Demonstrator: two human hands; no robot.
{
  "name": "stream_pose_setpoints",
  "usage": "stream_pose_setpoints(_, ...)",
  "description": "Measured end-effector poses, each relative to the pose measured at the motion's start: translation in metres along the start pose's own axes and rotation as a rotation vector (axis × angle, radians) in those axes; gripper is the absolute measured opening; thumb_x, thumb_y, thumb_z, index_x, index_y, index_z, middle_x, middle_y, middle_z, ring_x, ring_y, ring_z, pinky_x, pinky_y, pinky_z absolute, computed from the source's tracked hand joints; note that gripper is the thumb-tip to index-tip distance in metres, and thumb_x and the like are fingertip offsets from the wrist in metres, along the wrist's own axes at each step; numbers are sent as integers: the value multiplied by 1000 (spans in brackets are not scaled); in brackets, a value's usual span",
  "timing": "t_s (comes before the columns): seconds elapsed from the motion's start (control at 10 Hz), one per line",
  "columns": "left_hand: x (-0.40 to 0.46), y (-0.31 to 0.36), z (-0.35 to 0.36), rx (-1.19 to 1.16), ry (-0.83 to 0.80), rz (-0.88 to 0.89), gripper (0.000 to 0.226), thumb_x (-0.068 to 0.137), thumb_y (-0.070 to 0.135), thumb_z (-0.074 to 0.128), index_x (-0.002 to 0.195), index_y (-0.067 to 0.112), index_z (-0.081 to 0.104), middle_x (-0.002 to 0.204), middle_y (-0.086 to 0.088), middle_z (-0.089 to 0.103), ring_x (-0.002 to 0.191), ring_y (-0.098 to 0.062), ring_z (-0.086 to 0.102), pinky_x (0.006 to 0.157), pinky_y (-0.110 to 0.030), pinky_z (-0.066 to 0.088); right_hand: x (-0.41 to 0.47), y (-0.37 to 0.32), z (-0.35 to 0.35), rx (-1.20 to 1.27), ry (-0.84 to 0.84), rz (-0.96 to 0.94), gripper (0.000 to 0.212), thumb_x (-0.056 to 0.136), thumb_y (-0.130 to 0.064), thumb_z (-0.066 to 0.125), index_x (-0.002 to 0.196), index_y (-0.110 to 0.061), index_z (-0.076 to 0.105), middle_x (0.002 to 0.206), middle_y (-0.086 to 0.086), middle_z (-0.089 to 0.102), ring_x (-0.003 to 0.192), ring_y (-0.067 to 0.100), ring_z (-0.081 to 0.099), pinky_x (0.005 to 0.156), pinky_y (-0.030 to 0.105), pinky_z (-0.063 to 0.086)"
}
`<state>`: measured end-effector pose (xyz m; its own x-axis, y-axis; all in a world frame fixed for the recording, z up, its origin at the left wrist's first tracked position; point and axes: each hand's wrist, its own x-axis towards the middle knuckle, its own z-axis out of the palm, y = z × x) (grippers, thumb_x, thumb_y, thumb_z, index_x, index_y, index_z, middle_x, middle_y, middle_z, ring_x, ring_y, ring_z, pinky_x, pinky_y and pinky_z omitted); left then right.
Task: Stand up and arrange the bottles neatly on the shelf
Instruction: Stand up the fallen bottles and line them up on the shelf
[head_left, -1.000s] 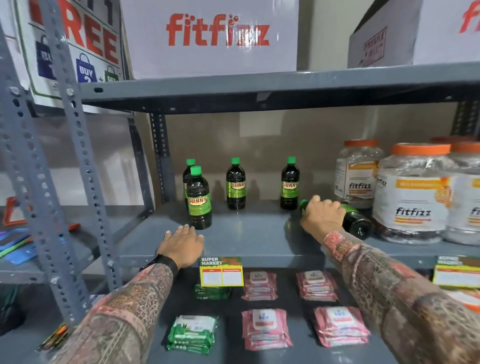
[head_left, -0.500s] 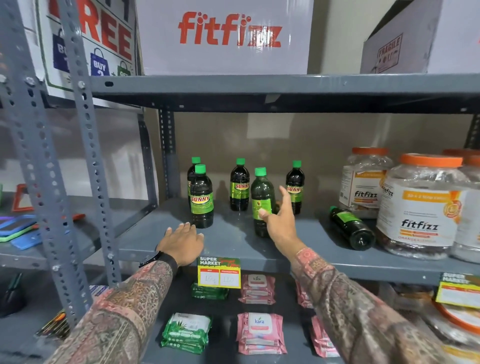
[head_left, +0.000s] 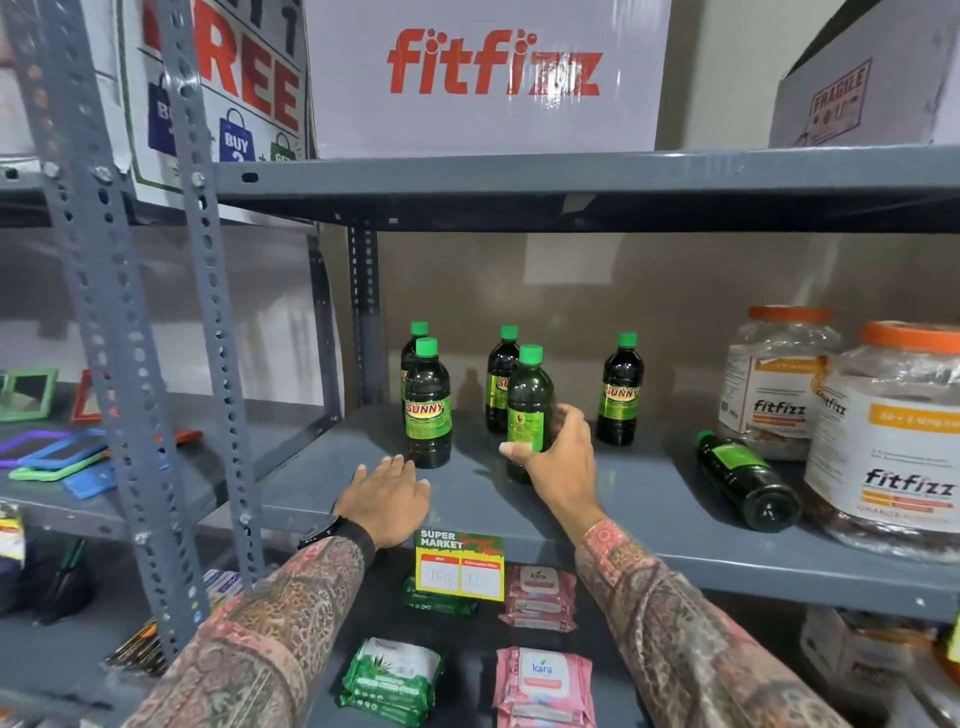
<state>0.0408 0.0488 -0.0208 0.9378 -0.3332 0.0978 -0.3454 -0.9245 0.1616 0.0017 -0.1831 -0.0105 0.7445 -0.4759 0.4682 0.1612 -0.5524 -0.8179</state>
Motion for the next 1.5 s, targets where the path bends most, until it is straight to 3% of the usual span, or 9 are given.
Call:
stream_pose_setpoints(0.1, 1, -1, 0, -2, -1, -1, 66, 108, 42, 17, 165, 8, 16, 175, -9, 12, 162, -23, 10, 131, -48, 4, 1, 2, 0, 17, -5, -47, 67, 82, -25, 86, 136, -19, 46, 127, 1, 61, 114, 22, 63, 92, 35, 48)
stream_pose_setpoints(0.2, 1, -2, 0, -1, -12, 1, 66, 109, 42, 16, 165, 8, 14, 175, -9, 11, 162, -23, 9, 131, -47, 4, 1, 1, -1, 83, -58, -42, 68, 87, -16, 81, 143, -16, 42, 124, -1, 63, 110, 21, 66, 95, 39, 54)
stream_pose_setpoints(0.4, 1, -2, 0, -4, -12, 1, 66, 108, 43, 16, 165, 9, 14, 175, -8, 11, 162, -22, 9, 131, -47, 4, 1, -1, 3, -72, -19, -30, 73, 72, -40, 94, 123, -21, 45, 118, 0, 60, 107, 23, 62, 91, 42, 54)
stream_pose_setpoints(0.5, 2, -3, 0, -6, -14, -9, 66, 108, 43, 17, 165, 9, 15, 175, -7, 10, 162, -21, 8, 131, -47, 3, 2, 2, 2, -19, -84, -35, 62, 85, -21, 83, 131, -20, 42, 116, -1, 63, 113, 26, 64, 93, 41, 51)
stream_pose_setpoints(0.7, 1, -2, 0, -9, -14, -6, 66, 108, 43, 16, 166, 10, 14, 175, -7, 10, 162, -21, 8, 131, -47, 3, 0, -1, 3, -100, -23, -31, 71, 73, -42, 92, 121, -21, 46, 118, 1, 57, 103, 19, 56, 90, 38, 51)
stream_pose_setpoints(1.0, 1, -2, 0, -15, -11, -5, 66, 108, 43, 17, 166, 10, 14, 175, -7, 11, 162, -22, 9, 131, -47, 3, 2, -1, 4, -104, -140, -16, 55, 92, -16, 76, 139, -13, 47, 131, 9, 67, 122, 30, 62, 100, 45, 51)
stream_pose_setpoints(1.2, 1, -2, 0, -11, -12, 0, 66, 108, 43, 16, 165, 9, 14, 175, -7, 10, 162, -22, 8, 131, -46, 3, -1, -5, 2, -155, -54, 19, 69, 75, -42, 91, 124, -16, 49, 108, -3, 55, 96, 18, 53, 83, 36, 47)
stream_pose_setpoints(1.3, 1, -2, 0, -12, -10, 0, 66, 108, 43, 16, 165, 9, 14, 175, -7, 10, 162, -22, 8, 132, -46, 3, 2, -3, 3, -187, -83, 35, 54, 81, -41, 88, 111, -20, 48, 110, 2, 69, 99, 26, 65, 83, 39, 52)
stream_pose_setpoints(1.5, 2, -3, 0, -10, -1, 4, 66, 108, 44, 16, 165, 10, 15, 175, -7, 11, 162, -22, 9, 132, -46, 3, 1, -3, 6, -180, -135, 30, 50, 90, -33, 80, 129, -13, 55, 127, 10, 71, 116, 31, 66, 94, 42, 54)
